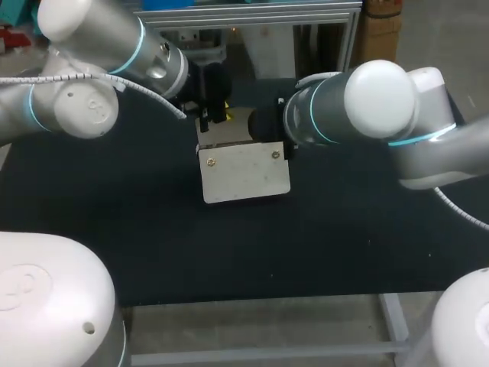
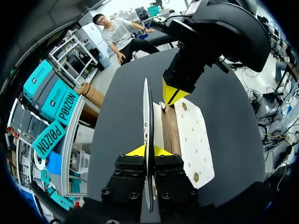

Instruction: Pick up the bag, open it, inspect its contents, close it, and place it on the opposite side

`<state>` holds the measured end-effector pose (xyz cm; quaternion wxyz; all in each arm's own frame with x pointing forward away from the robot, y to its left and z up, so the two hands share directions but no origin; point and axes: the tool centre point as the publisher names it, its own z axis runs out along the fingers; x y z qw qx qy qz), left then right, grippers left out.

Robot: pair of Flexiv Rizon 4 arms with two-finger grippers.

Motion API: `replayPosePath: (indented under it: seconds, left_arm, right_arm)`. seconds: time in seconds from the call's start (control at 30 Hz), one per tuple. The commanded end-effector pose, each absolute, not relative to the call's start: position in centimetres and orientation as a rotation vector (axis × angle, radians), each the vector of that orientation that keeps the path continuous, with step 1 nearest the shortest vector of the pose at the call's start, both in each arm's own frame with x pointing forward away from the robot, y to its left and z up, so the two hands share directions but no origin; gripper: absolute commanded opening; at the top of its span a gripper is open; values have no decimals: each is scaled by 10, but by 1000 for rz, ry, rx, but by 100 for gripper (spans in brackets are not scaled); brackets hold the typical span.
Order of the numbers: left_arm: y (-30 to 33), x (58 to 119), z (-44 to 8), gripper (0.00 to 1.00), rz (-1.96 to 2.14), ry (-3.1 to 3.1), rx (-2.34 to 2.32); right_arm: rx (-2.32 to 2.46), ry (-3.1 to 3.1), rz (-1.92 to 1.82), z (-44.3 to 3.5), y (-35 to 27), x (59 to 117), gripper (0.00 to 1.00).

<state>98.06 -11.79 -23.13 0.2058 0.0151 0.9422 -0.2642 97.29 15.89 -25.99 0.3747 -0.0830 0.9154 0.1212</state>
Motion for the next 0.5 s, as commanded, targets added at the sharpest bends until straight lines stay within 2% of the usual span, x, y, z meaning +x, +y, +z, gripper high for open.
replayPosePath:
  seconds: [0.03,0.5]
  left_arm:
    - [-119,983,-231,0,-752,2635,40]
    - [-123,981,-231,0,-793,2646,27]
  right_arm:
    - [-225,2338,315,-262,162,972,0]
    - [-249,2386,324,-282,176,985,0]
